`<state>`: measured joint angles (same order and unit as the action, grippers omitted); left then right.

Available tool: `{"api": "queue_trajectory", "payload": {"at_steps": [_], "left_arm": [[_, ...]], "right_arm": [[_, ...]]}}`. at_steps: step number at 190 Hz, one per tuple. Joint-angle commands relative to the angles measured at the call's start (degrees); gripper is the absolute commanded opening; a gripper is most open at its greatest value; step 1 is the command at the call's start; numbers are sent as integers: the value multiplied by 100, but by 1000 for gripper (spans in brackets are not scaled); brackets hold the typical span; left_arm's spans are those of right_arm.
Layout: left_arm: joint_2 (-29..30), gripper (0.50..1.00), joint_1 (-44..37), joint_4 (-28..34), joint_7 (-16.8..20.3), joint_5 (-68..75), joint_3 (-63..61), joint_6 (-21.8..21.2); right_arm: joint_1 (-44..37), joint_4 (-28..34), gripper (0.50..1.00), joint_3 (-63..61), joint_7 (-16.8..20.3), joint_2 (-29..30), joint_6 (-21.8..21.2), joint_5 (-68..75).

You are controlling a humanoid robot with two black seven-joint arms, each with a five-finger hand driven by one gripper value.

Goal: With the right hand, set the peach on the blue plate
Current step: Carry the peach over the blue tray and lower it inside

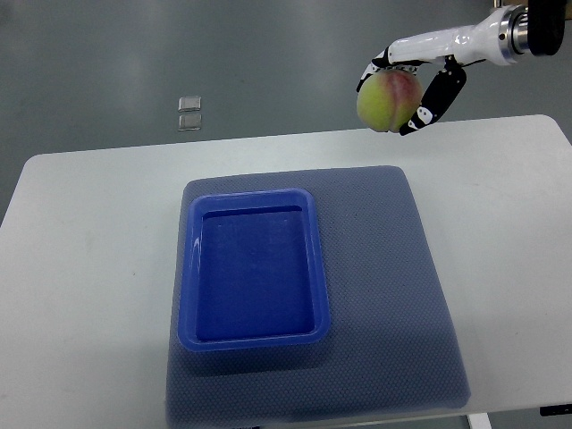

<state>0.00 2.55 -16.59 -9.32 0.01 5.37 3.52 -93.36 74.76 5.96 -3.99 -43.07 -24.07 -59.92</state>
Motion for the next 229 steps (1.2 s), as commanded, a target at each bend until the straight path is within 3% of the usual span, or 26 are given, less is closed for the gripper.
{"api": "queue_trajectory", "payload": {"at_steps": [1,21,31,32,46,55,56,71,82,83,91,101,102,121,130,131,139,229], "left_arm": [[0,1000,0,-11,0,-1,-1,-1],[0,1000,0,-2,0,-1,-9,-1],[0,1000,0,-2,0,-1,-9,-1],[0,1000,0,16,0,-1,-9,-1],[0,1000,0,16,0,-1,-1,-1],[0,1000,0,16,0,-1,-1,-1],[0,1000,0,16,0,-1,8,-1],[0,1000,0,16,0,-1,8,-1],[0,1000,0,16,0,-1,8,-1],[0,1000,0,16,0,-1,8,-1],[0,1000,0,24,0,-1,8,-1],[0,1000,0,24,0,-1,8,-1],[0,1000,0,42,0,-1,8,-1],[0,1000,0,60,0,-1,17,-9],[0,1000,0,60,0,-1,17,-9],[0,1000,0,68,0,-1,17,-9],[0,1000,0,68,0,-9,17,-9],[0,1000,0,33,0,-1,-1,-1]], "right_arm": [[-7,21,552,1,3,159,43,16],[-7,-67,552,19,12,738,192,86],[-7,-67,552,19,12,739,192,86],[-7,-154,554,10,21,991,210,190],[-7,-295,552,19,30,1371,219,534],[-7,-295,552,19,30,1372,219,534],[-7,-443,554,45,30,1668,262,682],[11,-682,554,72,30,2127,350,710],[11,-682,554,72,30,2128,350,710],[63,-873,556,98,30,2476,403,710],[90,-1051,558,151,30,2768,438,710],[90,-1051,558,151,30,2769,438,710],[159,-1260,560,238,30,3091,490,701],[415,-1622,562,300,30,3647,588,648],[415,-1622,562,300,30,3648,588,648],[545,-1805,568,300,30,3909,605,640],[687,-1947,568,300,30,4105,605,622],[1926,-2782,605,283,21,4307,720,191]]}}
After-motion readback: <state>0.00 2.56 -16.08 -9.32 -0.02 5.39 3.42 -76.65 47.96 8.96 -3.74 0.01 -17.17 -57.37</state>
